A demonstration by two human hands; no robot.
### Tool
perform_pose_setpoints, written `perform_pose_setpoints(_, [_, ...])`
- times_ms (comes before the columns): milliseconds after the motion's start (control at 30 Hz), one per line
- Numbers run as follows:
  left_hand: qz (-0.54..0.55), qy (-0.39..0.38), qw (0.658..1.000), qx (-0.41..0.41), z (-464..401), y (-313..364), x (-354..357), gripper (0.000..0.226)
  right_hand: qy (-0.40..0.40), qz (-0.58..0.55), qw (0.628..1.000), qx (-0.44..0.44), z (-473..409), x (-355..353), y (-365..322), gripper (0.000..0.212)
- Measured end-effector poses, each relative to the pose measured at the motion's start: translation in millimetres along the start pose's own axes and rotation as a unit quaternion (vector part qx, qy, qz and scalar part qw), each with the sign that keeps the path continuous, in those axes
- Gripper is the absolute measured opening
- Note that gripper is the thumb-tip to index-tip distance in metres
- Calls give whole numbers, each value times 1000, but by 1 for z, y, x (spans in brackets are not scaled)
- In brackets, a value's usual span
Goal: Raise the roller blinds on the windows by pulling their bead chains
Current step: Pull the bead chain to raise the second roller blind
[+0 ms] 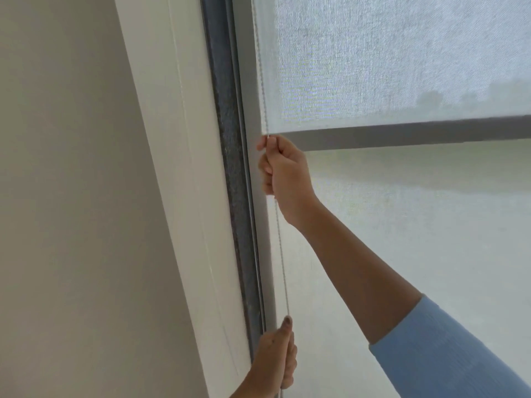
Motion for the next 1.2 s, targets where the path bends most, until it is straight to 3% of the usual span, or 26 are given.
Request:
perform_pose_setpoints(133, [-21, -39, 998, 36, 0, 5, 6, 67, 35, 71, 994, -74, 11, -10, -8, 31])
perform_pose_setpoints(233, [-110, -55, 989, 75, 4, 30, 5, 64, 45, 123, 984, -120, 17, -14, -18, 25])
perform_pose_setpoints(467, [-77, 84, 971, 209, 2, 184, -58, 57, 54, 241, 958, -146, 45, -40, 7, 36])
perform_pose_setpoints(667, [-72, 94, 936, 330, 21, 301, -93, 58, 52, 293, 949, -106, 88, -88, 55, 44])
perform_pose_setpoints(900, [23, -2, 928, 372, 44, 387, -74, 60, 42, 325, 944, -48, 135, -110, 107, 56])
perform_pose_setpoints(1200, [52, 24, 929, 367, 53, 467, -73, 61, 35, 345, 938, -28, 174, -122, 143, 41])
Point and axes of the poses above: each hand's wrist, its own z-axis away from the middle knuckle, its own x-axis out of the palm, y = z × x, the point moved 8 cm from there along -z, towards the middle knuckle, and after that the axes turned 14 degrees about -z, right-handed, at the moved point
